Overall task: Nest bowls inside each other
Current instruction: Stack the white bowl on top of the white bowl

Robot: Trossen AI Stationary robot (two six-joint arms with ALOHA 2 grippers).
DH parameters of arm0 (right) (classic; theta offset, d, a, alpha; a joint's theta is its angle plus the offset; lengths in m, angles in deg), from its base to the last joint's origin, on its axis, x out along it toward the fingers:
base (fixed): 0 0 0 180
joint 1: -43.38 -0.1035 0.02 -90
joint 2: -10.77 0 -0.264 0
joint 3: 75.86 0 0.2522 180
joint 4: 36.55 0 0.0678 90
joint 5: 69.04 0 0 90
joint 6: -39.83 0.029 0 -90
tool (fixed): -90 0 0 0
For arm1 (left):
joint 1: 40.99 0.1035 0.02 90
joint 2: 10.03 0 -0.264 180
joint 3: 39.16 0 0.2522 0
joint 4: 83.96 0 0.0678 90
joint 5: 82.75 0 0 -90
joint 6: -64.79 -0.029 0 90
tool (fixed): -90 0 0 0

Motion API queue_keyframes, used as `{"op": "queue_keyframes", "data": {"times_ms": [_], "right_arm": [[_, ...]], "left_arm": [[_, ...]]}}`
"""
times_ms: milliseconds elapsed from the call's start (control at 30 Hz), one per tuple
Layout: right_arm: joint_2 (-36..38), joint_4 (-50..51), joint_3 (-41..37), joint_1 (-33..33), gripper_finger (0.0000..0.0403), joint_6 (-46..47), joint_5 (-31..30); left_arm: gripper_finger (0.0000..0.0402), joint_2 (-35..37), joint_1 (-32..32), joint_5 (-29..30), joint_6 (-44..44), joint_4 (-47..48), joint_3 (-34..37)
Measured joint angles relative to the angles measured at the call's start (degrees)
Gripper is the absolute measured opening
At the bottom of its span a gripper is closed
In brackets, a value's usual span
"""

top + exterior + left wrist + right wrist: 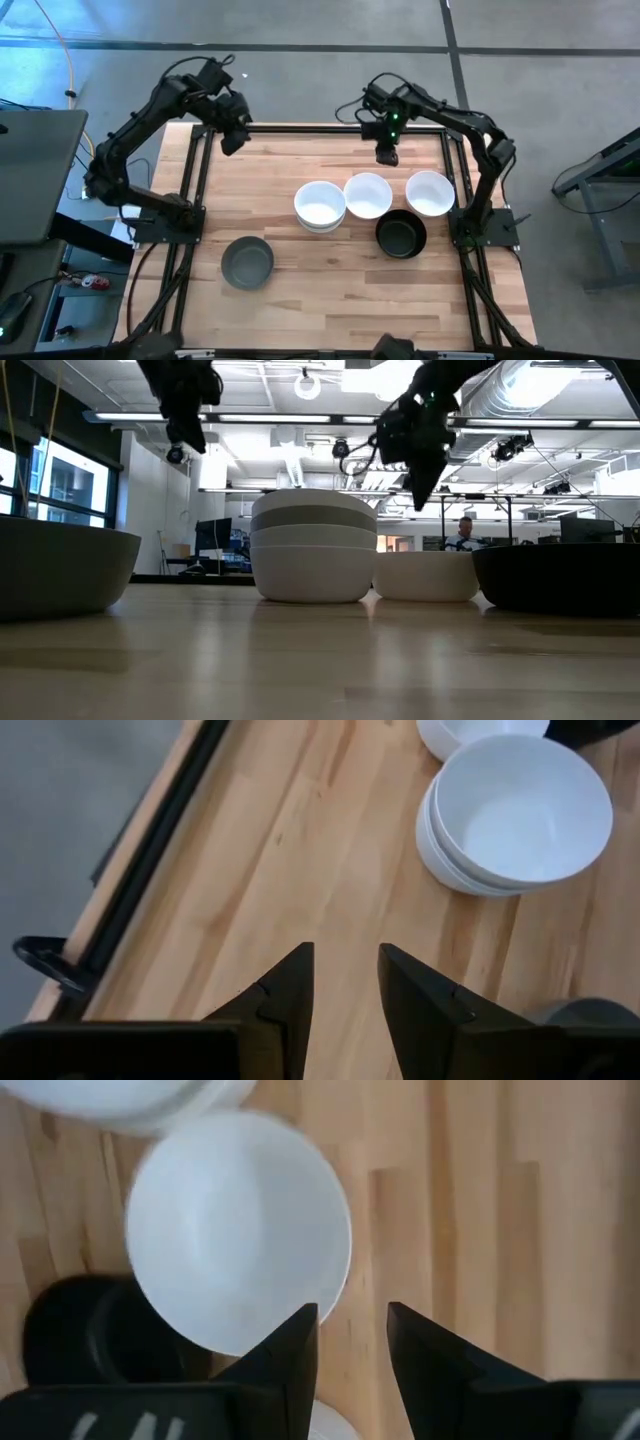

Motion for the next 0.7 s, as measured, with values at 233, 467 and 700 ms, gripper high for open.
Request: {"op": "queue_keyframes", "data": {"times_ms": [233,467,700], "right_arm": [[-0.11,-4.48,-11.87,-0.04,0.0112,-5.89,-2.11],[-0.11,-10.28,-16.23,-0.04,0.0112,-6.02,-0.79],[-0.02,-16.19,-15.59,-0.04,0.0112,-2.69,-0.28]], "left_arm": [[0.0104,1.07,0.37,-0.02,0.6,-2.9,0.04],[0.0104,0.98,0.35,-0.13,1.95,-6.32,0.04],[0.0104,0.98,0.3,-0.12,2.0,-6.38,0.04]]}}
